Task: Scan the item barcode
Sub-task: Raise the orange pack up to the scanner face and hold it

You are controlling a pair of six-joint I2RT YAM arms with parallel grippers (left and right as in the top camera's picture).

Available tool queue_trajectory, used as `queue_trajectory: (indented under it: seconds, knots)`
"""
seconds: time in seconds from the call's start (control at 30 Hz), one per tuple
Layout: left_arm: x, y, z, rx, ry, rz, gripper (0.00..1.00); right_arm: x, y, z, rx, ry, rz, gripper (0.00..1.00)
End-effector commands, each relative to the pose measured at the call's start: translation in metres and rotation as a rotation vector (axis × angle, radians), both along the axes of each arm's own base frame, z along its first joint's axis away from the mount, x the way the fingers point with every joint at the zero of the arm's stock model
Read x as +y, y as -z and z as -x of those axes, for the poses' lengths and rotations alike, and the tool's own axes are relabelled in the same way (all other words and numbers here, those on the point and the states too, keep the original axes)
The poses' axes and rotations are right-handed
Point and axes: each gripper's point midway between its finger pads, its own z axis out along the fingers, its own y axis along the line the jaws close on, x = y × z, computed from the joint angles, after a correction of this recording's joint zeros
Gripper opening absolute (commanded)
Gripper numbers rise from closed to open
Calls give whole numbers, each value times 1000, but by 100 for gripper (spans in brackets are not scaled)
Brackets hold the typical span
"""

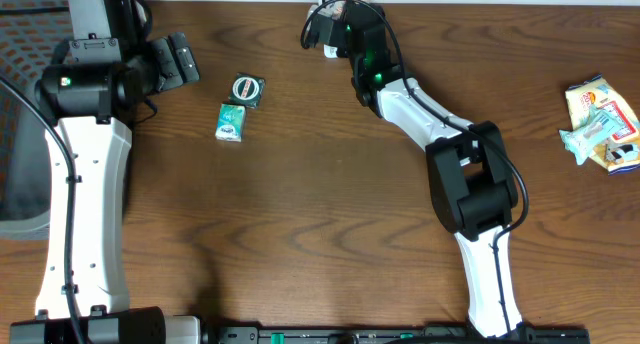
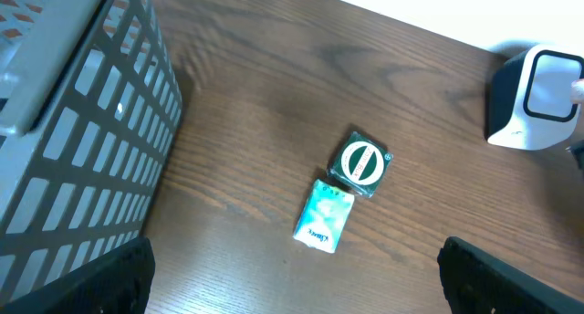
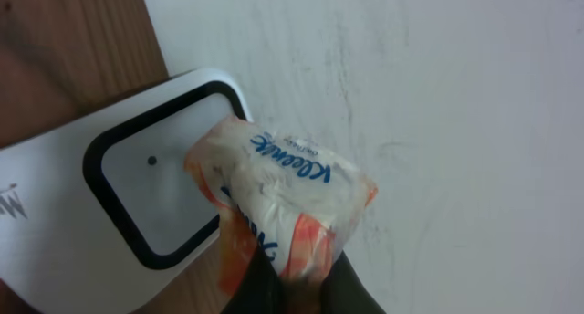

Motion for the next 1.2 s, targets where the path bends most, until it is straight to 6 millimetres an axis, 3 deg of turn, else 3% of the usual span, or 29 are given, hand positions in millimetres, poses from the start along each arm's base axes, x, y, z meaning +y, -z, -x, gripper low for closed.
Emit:
queue_trajectory:
  seconds: [0.0, 0.27, 0.4, 0.83, 0.97, 1.17]
  knots:
    - [2, 4, 0, 13, -14, -3, 98, 2, 0, -2, -22, -22, 45, 1]
    - [2, 4, 0, 13, -14, -3, 98, 3, 14, 1, 41, -58, 29, 1]
    - [2, 4, 0, 13, -14, -4, 98, 6, 5, -3, 20, -80, -59, 1]
    - [2, 4, 0, 13, -14, -4, 98, -3, -15, -14, -60, -133, -118, 1]
    - [2, 4, 0, 13, -14, -3, 98, -16, -3, -16, -1, -100, -145, 1]
    - [2, 4, 0, 13, -14, -3, 98, -19, 0, -16, 23, -81, -188, 1]
